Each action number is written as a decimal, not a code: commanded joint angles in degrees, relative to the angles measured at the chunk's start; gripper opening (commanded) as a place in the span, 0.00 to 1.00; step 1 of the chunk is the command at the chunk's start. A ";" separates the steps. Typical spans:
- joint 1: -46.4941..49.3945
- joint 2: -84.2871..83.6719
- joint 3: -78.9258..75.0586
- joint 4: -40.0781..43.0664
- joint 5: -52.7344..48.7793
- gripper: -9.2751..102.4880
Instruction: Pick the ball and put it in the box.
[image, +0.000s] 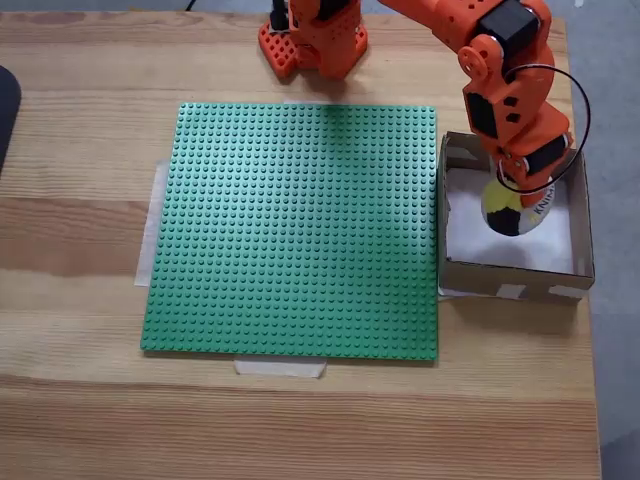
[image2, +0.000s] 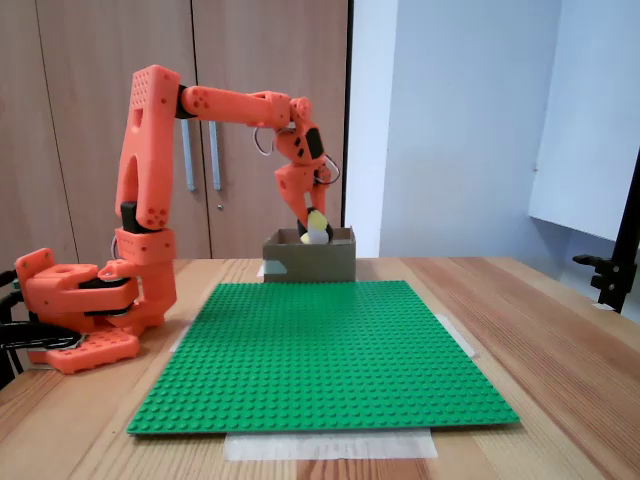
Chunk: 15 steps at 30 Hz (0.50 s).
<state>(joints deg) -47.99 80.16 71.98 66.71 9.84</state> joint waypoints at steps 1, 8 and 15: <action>-0.35 0.88 0.09 -1.49 0.53 0.11; -0.70 0.88 2.46 -3.16 0.62 0.11; -1.05 0.97 1.58 -2.81 0.35 0.12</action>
<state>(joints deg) -48.69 80.07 75.23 64.16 10.02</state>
